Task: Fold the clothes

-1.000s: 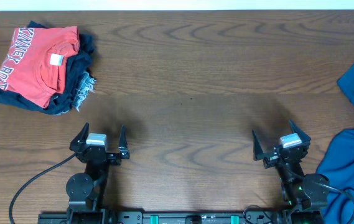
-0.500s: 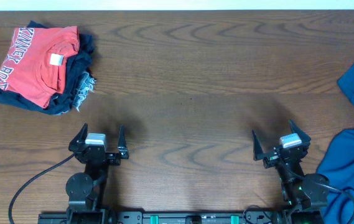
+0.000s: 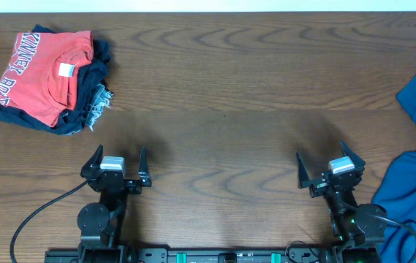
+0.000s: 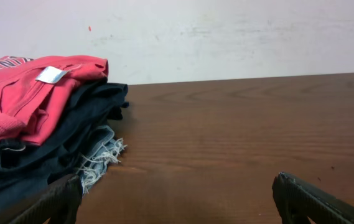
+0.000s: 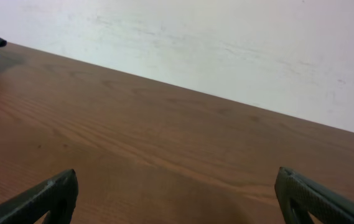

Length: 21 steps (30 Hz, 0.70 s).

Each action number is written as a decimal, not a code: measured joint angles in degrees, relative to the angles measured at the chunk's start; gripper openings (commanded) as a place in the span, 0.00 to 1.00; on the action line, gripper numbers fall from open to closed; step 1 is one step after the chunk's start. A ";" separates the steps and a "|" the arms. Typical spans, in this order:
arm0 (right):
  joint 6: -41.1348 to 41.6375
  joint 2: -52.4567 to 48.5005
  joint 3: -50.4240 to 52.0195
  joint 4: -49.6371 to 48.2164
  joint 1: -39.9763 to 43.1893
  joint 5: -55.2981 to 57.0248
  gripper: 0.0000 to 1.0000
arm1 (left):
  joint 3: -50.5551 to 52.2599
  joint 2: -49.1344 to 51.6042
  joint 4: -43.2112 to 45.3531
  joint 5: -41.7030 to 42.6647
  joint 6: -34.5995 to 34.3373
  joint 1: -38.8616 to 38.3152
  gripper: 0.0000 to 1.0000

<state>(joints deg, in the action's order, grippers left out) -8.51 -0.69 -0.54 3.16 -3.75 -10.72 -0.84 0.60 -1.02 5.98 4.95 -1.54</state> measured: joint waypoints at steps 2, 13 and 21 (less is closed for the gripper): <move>0.00 0.00 0.00 0.02 0.00 0.00 0.99 | 0.00 0.00 -0.02 0.00 0.00 0.00 0.98; 0.00 0.00 0.00 0.02 0.00 0.00 0.99 | 0.00 0.00 -0.02 0.00 0.00 0.00 0.98; 0.00 0.00 0.00 0.02 0.00 0.00 0.99 | 0.00 0.00 -0.02 0.00 0.00 0.00 0.98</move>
<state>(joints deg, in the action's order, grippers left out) -8.51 -0.69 -0.54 3.18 -3.75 -10.72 -0.84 0.60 -1.04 5.98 4.95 -1.54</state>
